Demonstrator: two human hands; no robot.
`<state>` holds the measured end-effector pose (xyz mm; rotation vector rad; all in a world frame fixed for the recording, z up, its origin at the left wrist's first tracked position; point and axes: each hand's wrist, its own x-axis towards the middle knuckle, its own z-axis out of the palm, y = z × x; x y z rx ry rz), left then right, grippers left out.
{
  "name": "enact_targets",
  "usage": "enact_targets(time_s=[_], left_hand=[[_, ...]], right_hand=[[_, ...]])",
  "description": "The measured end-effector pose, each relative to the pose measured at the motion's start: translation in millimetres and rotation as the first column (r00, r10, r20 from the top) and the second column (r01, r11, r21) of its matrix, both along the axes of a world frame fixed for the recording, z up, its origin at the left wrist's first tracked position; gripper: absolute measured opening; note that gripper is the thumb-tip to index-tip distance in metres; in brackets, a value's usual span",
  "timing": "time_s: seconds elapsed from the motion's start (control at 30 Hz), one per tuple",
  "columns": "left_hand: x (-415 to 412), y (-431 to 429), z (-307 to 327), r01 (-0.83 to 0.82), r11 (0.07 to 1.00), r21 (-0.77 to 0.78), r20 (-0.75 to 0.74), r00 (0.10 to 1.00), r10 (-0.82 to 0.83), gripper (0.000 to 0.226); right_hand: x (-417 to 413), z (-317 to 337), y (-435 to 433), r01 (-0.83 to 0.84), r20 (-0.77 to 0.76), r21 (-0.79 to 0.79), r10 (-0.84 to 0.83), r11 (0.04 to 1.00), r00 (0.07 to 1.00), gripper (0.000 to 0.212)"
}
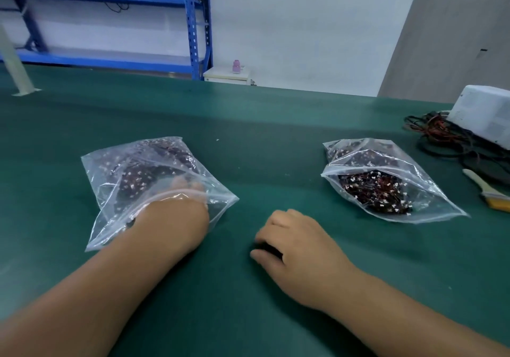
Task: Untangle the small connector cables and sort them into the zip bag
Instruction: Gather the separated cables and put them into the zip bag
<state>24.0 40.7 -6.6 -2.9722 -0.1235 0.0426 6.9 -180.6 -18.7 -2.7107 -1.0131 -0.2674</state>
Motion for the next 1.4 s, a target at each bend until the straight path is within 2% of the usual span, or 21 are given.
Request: enact_targets(time_s=[0.1,0.2,0.33,0.4,0.43,0.5,0.6,0.7,0.77,0.83,0.87,0.93,1.03,1.1,1.17,1.23,1.3,1.4], left_hand=[[-5,1,-3,0.057,0.998,-0.032,0.061,0.997,-0.055,0.032],[-8,-3,0,0.039,0.997,-0.066,0.110,0.993,-0.031,0.029],[-13,-8,1,0.083,0.989,-0.120,0.166,0.984,-0.062,0.014],[-16,-12,1,0.115,0.980,-0.160,0.217,0.973,-0.079,0.019],[-19,-16,2,0.142,0.975,-0.172,0.248,0.964,-0.097,0.024],[-24,-24,6,0.201,0.960,-0.196,0.300,0.944,-0.136,0.031],[-32,-38,10,0.335,0.889,-0.312,0.354,0.909,-0.219,0.021],[-36,-50,11,0.464,0.698,-0.546,0.378,0.880,-0.289,0.014],[-37,-57,11,0.511,0.550,-0.660,0.417,0.859,-0.298,0.010],[-39,-58,11,0.524,0.480,-0.703,0.433,0.851,-0.295,0.012],[-39,-56,11,0.543,0.513,-0.665,0.448,0.840,-0.308,0.018],[-38,-51,13,0.569,0.660,-0.491,0.476,0.810,-0.343,0.032],[-37,-42,20,0.546,0.767,-0.337,0.458,0.807,-0.373,0.032],[-34,-35,21,0.530,0.772,-0.350,0.339,0.840,-0.423,0.039],[-34,-30,17,0.489,0.763,-0.423,0.146,0.868,-0.475,0.076],[-37,-30,10,0.464,0.765,-0.447,-0.013,0.852,-0.524,0.110],[-40,-36,0,0.501,0.781,-0.374,-0.043,0.831,-0.554,0.123],[-38,-44,-7,0.505,0.807,-0.306,0.028,0.852,-0.523,0.112]], right_hand=[[26,-10,-5,0.102,-0.139,0.190,-0.076,0.977,0.987,0.033],[57,-13,-23,0.269,-0.272,0.364,-0.174,0.892,0.946,0.047],[92,-7,-66,0.478,-0.351,0.470,-0.340,0.742,0.872,0.054],[101,-6,-82,0.532,-0.419,0.527,-0.342,0.662,0.841,0.056],[102,-7,-85,0.549,-0.441,0.516,-0.346,0.657,0.828,0.057],[99,-10,-85,0.558,-0.399,0.405,-0.410,0.724,0.821,0.057],[81,-13,-69,0.455,-0.226,0.333,-0.398,0.826,0.889,0.042],[55,-13,-48,0.253,-0.134,0.372,-0.218,0.893,0.967,0.023],[41,-13,-38,0.130,-0.120,0.379,-0.091,0.916,0.989,0.023],[33,-11,-34,0.046,-0.142,0.356,0.006,0.933,0.990,0.030],[31,-11,-33,0.033,-0.168,0.338,0.026,0.940,0.986,0.032],[29,-10,-33,0.040,-0.211,0.310,0.028,0.950,0.977,0.033],[25,-4,-34,0.054,-0.287,0.346,0.051,0.937,0.957,0.029],[19,2,-33,0.016,-0.296,0.304,0.079,0.952,0.952,0.038],[12,4,-31,-0.020,-0.235,0.123,0.048,0.992,0.971,0.058],[6,2,-28,0.020,-0.141,-0.066,-0.029,0.998,0.990,0.070],[3,2,-23,0.085,-0.081,-0.109,-0.094,0.990,0.992,0.060],[0,0,-15,0.101,-0.070,-0.036,-0.103,0.994,0.992,0.038]])
